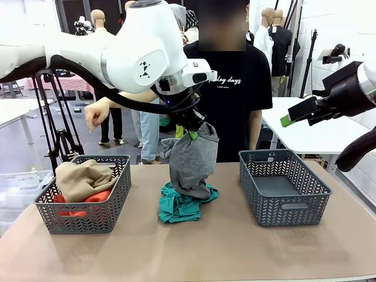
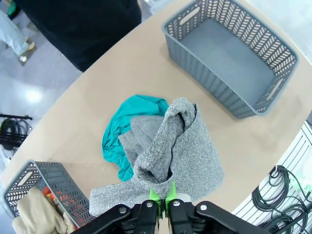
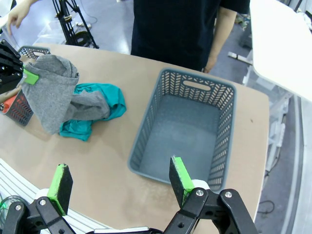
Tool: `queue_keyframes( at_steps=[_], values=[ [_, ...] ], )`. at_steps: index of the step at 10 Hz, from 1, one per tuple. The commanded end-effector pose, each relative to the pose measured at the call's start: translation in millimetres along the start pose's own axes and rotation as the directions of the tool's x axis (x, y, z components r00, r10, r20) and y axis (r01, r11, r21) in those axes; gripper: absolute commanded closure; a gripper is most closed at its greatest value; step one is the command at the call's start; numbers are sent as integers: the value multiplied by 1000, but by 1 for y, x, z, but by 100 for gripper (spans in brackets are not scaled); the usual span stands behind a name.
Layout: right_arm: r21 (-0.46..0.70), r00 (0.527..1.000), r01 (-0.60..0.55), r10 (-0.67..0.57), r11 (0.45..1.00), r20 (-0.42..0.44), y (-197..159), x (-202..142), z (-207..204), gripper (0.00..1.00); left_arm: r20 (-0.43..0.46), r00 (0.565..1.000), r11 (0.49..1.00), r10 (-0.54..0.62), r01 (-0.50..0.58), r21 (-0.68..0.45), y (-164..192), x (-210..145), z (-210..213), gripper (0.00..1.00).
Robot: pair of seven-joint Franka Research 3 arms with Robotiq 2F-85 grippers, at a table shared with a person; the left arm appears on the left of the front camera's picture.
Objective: Sort the tops and bottoms.
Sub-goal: Sort the clothes according to human instructions.
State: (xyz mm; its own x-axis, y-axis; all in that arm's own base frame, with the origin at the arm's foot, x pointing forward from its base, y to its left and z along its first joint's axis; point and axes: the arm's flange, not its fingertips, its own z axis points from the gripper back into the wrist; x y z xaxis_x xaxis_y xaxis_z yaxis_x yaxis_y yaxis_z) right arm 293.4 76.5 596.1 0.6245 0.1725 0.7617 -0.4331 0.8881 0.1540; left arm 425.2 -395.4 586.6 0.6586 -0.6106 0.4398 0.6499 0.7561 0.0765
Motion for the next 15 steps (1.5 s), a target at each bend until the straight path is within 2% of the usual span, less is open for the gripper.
queue_keyframes(
  at_steps=[1,10,13,15],
  values=[
    [1,1000,14,-14,1000,0,0,-2,-2,0,-4,1000,1000,10,-10,-9,0,0,5,100],
    [1,1000,14,-14,1000,0,0,-2,-2,0,0,1000,1000,0,0,0,0,0,0,100],
    [1,1000,14,-14,1000,0,0,-2,-2,0,78,996,999,-33,32,11,23,-10,58,100],
    [1,1000,14,-14,1000,0,0,-2,-2,0,111,991,990,-79,65,127,48,-14,101,100]
  ],
)
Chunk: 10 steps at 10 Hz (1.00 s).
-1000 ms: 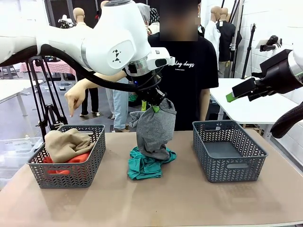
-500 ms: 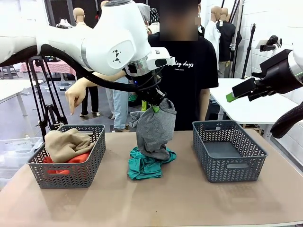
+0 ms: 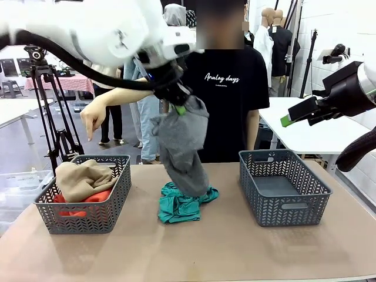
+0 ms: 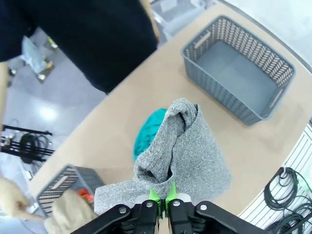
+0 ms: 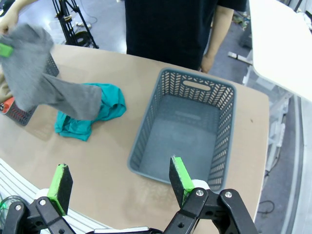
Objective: Sort the tops and bottoms.
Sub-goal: Sort the clothes according to human instructions.
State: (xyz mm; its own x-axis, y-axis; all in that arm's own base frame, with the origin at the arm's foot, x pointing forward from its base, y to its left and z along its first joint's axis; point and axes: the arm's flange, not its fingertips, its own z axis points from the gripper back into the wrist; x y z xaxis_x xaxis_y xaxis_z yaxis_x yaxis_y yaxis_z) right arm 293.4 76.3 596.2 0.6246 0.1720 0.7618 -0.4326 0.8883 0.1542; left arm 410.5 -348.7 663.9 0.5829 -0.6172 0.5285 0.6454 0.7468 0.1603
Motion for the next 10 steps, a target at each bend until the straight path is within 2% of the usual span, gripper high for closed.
queue_keyframes(
  at_steps=[1,3,5,6,10],
  values=[
    [1,1000,13,-13,1000,0,0,-2,-2,0,10,999,993,-31,29,117,34,-12,32,100],
    [1,1000,13,-13,1000,0,0,-2,-2,0,-28,998,960,49,-39,276,78,-28,54,100],
    [1,1000,13,-13,1000,0,0,-2,-2,0,21,986,934,166,-164,318,101,-41,65,100],
    [1,1000,13,-13,1000,0,0,-2,-2,0,-2,999,967,51,-49,251,92,-28,65,100],
    [1,1000,13,-13,1000,0,0,-2,-2,0,-7,997,961,73,-68,269,94,-31,63,100]
  ],
)
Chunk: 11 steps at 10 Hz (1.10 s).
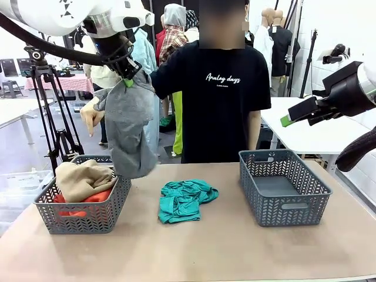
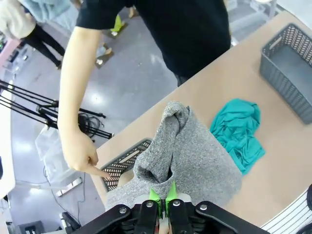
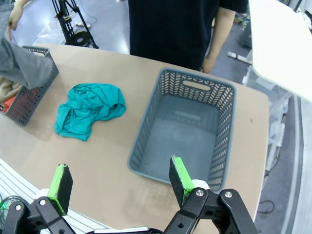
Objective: Sort the tops and bottoms.
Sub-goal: Sort the clothes according to human instructions.
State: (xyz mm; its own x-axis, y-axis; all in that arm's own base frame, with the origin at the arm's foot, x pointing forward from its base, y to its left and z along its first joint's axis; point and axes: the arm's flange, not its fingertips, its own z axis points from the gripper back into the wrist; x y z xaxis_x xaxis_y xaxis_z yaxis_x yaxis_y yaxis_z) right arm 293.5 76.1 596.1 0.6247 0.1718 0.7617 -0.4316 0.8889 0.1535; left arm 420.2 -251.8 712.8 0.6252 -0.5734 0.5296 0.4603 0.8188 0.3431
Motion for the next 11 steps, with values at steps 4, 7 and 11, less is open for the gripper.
queue_keyframes(
  at_steps=[4,7,11],
  values=[
    [2,1000,13,-13,1000,0,0,-2,-2,0,-35,995,992,98,-95,88,70,-22,-10,100],
    [2,1000,13,-13,1000,0,0,-2,-2,0,-72,979,977,193,-184,110,100,-50,-24,100],
    [2,1000,13,-13,1000,0,0,-2,-2,0,-219,944,952,248,-195,235,109,-100,-90,100]
  ],
)
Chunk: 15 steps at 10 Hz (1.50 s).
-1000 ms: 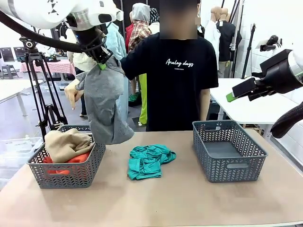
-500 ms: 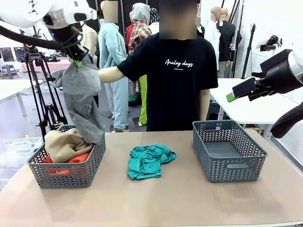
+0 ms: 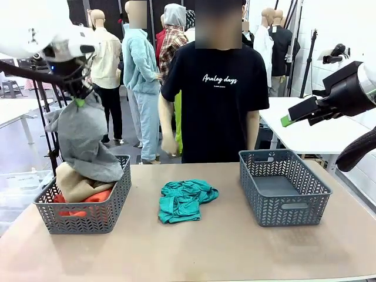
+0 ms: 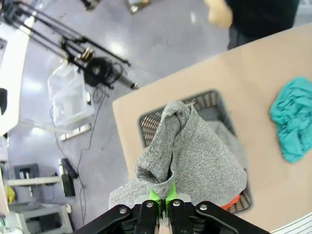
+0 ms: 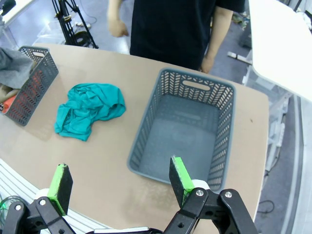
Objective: Sort the tops and bottoms.
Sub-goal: Sort the clothes according to human instructions.
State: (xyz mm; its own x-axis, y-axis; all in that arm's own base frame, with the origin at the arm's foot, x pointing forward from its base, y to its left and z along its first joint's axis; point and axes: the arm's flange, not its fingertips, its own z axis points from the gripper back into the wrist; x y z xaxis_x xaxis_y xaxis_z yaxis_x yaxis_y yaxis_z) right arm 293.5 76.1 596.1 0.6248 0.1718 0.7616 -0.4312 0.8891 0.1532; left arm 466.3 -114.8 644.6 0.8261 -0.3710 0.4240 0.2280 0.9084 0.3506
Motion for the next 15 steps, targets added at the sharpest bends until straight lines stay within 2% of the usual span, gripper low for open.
queue_keyframes(
  at_steps=[1,2,3,5,6,8,9,10,11,13,15],
  values=[
    [3,1000,13,-13,1000,0,0,-2,-2,0,-47,998,998,42,-40,42,0,-20,-43,100],
    [3,1000,13,-13,1000,0,0,-2,-2,0,-74,994,992,84,-90,-84,-6,-28,-65,100],
    [3,1000,13,-13,1000,0,0,-2,-2,0,-96,990,982,102,-115,-147,-14,-35,-86,100],
    [3,1000,13,-13,1000,0,0,-2,-2,0,-157,979,970,133,-161,-184,-22,-38,-109,100],
    [3,1000,13,-13,1000,0,0,-2,-2,0,-131,988,988,88,-103,-111,-17,-39,-98,100],
    [3,1000,13,-13,1000,0,0,-2,-2,0,-131,988,988,88,-103,-111,-17,-39,-98,100],
    [3,1000,13,-13,1000,0,0,-2,-2,0,-151,983,981,104,-126,-145,-23,-40,-111,100],
    [3,1000,13,-13,1000,0,0,-2,-2,0,-127,990,979,62,-85,-185,-34,-37,-111,100],
    [3,1000,13,-13,1000,0,0,-2,-2,0,-147,986,960,81,-117,-253,-39,-36,-125,100],
    [3,1000,13,-13,1000,0,0,-2,-2,0,-150,981,934,122,-165,-318,-33,-38,-151,100],
    [3,1000,13,-13,1000,0,0,-2,-2,0,-213,967,911,139,-209,-354,-29,-46,-183,100]
  ],
)
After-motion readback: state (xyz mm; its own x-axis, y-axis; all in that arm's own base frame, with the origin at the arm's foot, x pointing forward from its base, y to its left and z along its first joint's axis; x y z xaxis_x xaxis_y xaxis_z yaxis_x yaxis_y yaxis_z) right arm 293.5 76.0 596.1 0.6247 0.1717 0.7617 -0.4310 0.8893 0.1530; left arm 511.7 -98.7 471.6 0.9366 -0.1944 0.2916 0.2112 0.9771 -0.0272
